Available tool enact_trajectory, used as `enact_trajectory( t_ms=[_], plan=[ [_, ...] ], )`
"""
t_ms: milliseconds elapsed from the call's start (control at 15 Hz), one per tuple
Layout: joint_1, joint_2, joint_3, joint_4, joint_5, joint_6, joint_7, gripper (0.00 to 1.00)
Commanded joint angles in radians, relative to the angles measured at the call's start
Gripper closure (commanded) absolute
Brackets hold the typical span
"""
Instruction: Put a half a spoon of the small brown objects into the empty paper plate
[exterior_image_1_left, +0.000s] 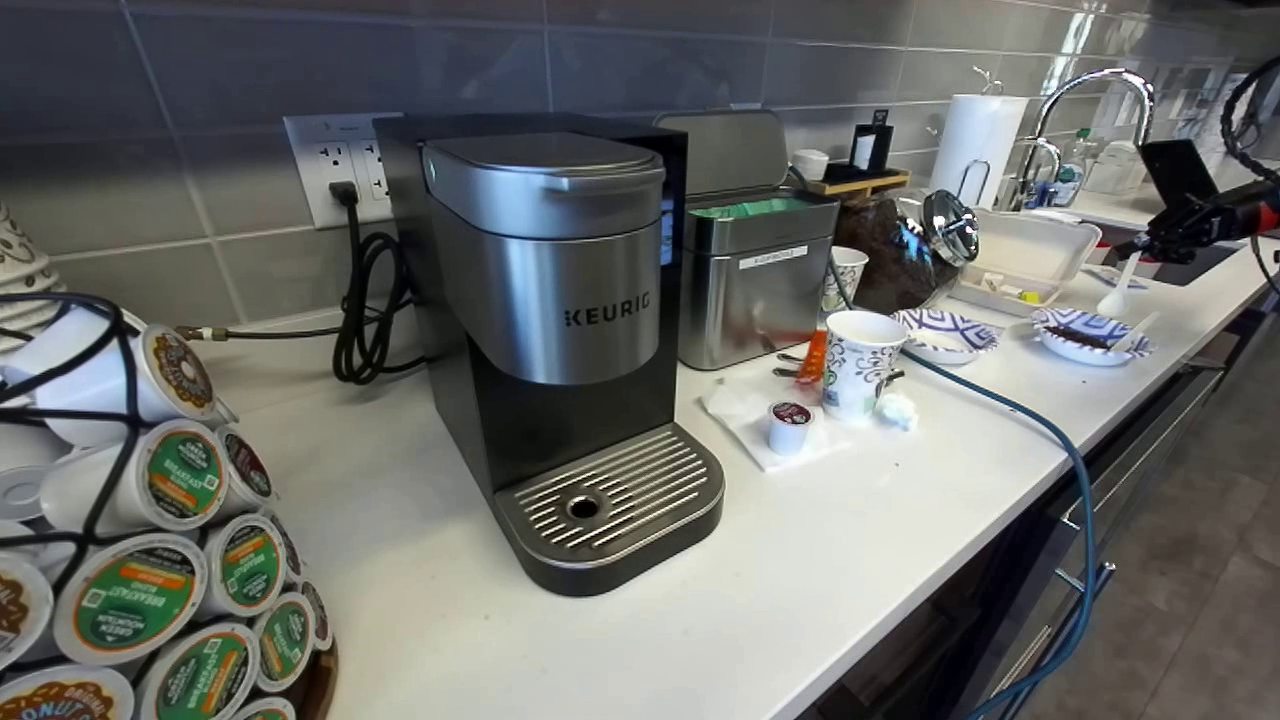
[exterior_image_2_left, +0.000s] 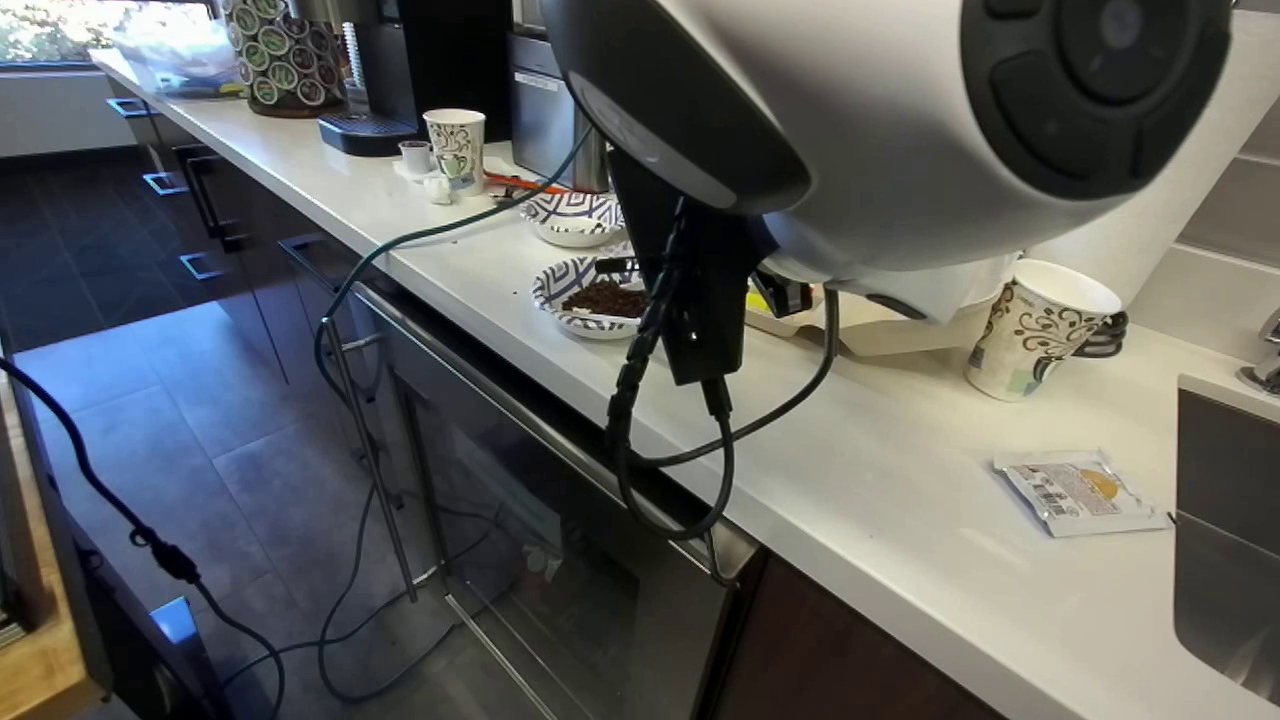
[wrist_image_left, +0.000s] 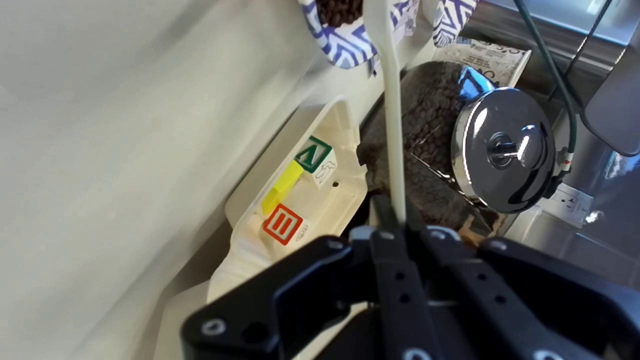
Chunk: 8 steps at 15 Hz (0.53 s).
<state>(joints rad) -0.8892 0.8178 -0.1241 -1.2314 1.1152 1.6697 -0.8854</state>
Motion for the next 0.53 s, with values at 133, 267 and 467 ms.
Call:
enact_trajectory(
  t_ms=[133, 267, 467],
  plan=[
    [0.019, -0.027, 0.030, -0.083, 0.039, 0.048, -0.091, 0.99],
    [0.025, -0.034, 0.045, -0.107, 0.045, 0.064, -0.136, 0.99],
    [0.035, -0.043, 0.058, -0.141, 0.038, 0.087, -0.223, 0.99]
  ],
)
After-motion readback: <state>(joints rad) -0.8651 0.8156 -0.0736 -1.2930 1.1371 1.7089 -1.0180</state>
